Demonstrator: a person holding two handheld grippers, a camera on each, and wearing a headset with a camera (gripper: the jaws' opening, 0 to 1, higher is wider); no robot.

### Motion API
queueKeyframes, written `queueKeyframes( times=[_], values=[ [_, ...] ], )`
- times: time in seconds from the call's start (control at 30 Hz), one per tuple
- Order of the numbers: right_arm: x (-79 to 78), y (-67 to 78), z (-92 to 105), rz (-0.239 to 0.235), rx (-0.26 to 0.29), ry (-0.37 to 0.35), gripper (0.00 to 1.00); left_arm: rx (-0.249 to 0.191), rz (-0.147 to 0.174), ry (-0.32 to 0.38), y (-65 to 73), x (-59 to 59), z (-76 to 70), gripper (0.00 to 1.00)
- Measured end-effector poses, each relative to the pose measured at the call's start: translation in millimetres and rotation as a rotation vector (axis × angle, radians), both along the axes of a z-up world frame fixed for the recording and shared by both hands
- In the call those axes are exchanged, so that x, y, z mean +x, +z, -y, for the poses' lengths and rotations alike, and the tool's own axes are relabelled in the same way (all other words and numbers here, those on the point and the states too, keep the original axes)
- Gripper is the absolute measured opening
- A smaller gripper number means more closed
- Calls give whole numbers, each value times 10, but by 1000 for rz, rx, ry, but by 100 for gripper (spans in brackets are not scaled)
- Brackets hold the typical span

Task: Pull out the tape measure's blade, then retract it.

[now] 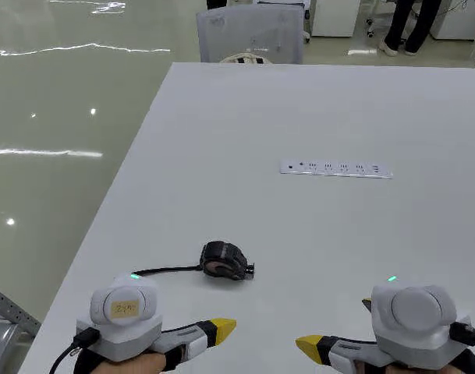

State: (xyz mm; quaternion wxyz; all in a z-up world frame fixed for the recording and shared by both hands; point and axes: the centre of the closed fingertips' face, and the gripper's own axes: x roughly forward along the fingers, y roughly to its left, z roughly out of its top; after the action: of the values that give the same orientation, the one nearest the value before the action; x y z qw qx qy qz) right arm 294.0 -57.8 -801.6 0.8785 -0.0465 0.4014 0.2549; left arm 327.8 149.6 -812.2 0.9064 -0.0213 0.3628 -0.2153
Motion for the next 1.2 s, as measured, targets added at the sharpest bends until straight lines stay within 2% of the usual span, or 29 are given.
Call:
queueKeyframes(
  times=[0.53, 0.97, 1.2],
  values=[
    [184, -92, -50, -6, -16, 32, 79, -7, 4, -22, -59, 129, 31, 95],
    [276, -209, -124, -22, -24, 57, 78, -7, -1, -48, -112, 239, 46, 93],
    [286, -214, -128, -23, -24, 59, 77, -8, -1, -49, -113, 247, 49, 92]
  ],
)
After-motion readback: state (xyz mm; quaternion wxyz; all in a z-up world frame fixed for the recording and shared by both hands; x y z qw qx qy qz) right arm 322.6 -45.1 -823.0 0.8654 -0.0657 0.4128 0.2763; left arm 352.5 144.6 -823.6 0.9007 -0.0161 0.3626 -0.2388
